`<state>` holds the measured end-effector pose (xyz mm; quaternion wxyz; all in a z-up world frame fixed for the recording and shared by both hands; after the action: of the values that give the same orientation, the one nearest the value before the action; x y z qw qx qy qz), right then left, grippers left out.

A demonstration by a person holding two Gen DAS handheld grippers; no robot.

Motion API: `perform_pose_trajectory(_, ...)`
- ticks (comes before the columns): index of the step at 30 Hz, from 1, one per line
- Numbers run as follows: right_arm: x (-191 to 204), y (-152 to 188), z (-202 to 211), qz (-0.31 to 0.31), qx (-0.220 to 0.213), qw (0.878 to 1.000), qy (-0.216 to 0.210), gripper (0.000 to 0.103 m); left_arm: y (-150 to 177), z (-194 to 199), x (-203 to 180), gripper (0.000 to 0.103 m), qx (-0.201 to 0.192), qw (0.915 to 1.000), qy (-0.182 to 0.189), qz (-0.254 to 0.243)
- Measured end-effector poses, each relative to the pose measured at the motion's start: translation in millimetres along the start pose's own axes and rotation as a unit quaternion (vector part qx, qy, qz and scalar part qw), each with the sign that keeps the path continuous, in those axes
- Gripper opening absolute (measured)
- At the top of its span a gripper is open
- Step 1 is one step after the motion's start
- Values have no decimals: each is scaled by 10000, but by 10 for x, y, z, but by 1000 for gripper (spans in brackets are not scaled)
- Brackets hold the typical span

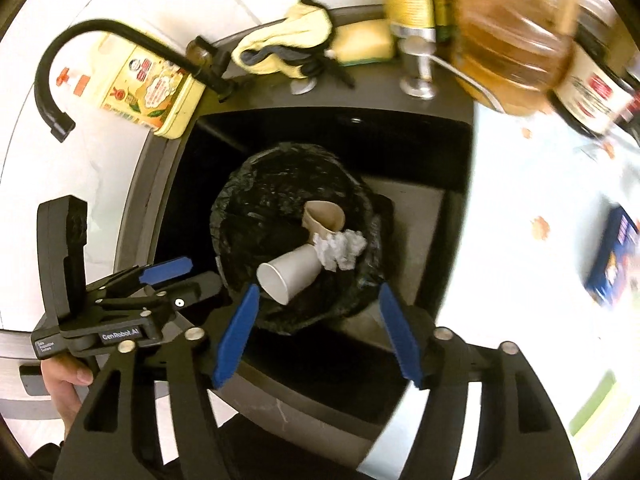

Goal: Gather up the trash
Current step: 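Move both grippers back over the table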

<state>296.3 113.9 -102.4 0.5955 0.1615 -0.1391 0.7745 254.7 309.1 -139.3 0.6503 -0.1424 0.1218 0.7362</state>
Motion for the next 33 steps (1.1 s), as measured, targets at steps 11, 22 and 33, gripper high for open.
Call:
perform_pose_trajectory(11,-902,598,369,-1036,-327,9935,339,92,155,-121,-550,83,133,9982,-55,-578)
perform_pose_trajectory(22,-2022,1287,811,-2081,-436,9671,1400,97,189,-276,-1206,91,137,9940,-155,-1076)
perform_pose_trajectory(33,-2843,1692,785,-2733,-90,9476,1650,97,299,-473,-1620,91,294,9920,-249,-1200)
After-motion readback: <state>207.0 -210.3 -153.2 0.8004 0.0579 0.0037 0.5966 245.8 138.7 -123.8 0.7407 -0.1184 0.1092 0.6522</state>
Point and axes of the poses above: each gripper's, at about its wrist camera, not at the fingertips, and z roughly against the way its jaws point, x to its left, y to its underside, the point moved 4 cm from there along -z, roughly the way its jaws point, and after that the axes turned 8 degrees about x, right-handed, at the moved point
